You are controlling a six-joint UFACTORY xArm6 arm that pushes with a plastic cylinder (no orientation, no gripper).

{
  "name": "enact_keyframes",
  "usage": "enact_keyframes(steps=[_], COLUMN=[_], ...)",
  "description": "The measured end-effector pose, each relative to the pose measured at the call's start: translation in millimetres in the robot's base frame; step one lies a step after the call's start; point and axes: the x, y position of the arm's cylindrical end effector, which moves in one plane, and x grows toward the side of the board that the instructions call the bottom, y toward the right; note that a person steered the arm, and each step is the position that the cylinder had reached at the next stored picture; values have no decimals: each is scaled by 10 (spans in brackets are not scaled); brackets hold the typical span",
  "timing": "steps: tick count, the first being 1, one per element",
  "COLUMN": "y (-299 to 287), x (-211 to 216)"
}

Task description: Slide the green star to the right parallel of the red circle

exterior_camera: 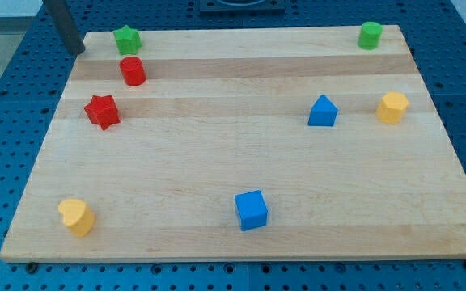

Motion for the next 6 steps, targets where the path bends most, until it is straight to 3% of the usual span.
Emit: enact_keyframes(steps=[3, 6], y=[811, 1804], x=[-223, 123])
